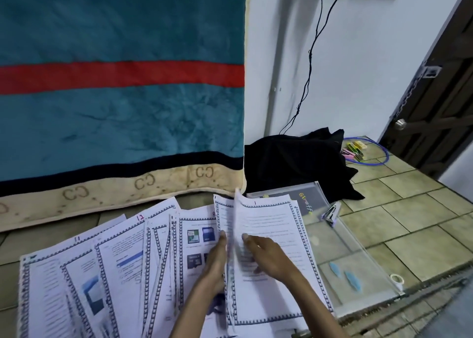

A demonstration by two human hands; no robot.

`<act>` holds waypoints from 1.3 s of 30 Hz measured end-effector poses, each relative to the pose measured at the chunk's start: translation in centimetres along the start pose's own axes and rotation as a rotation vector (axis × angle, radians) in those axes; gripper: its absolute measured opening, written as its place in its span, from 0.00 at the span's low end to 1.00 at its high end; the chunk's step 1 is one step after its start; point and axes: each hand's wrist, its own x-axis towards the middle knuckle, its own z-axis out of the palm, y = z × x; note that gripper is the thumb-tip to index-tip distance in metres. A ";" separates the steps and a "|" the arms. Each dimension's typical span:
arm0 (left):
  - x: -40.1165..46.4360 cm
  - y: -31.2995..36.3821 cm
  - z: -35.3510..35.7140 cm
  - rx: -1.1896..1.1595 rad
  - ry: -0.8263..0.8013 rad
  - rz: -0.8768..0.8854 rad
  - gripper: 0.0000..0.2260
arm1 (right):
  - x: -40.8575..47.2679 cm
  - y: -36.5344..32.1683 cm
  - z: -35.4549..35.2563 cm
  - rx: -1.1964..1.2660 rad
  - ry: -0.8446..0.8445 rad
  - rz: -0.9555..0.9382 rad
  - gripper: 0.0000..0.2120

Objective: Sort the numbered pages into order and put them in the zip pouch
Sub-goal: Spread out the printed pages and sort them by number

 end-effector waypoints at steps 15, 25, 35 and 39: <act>-1.2 0.7 4.5 0.421 0.071 0.282 0.19 | -0.1 6.7 -1.3 -0.505 0.279 0.006 0.45; -2.9 0.1 -7.4 0.570 0.511 0.137 0.26 | -0.3 1.8 2.3 -0.371 0.312 -0.173 0.14; -2.2 0.8 -9.3 -0.030 0.134 0.066 0.14 | -1.1 -3.7 7.2 0.255 -0.096 -0.048 0.22; -1.4 0.3 -9.0 -0.111 -0.012 -0.022 0.20 | -1.0 -3.6 7.6 0.204 -0.133 -0.028 0.46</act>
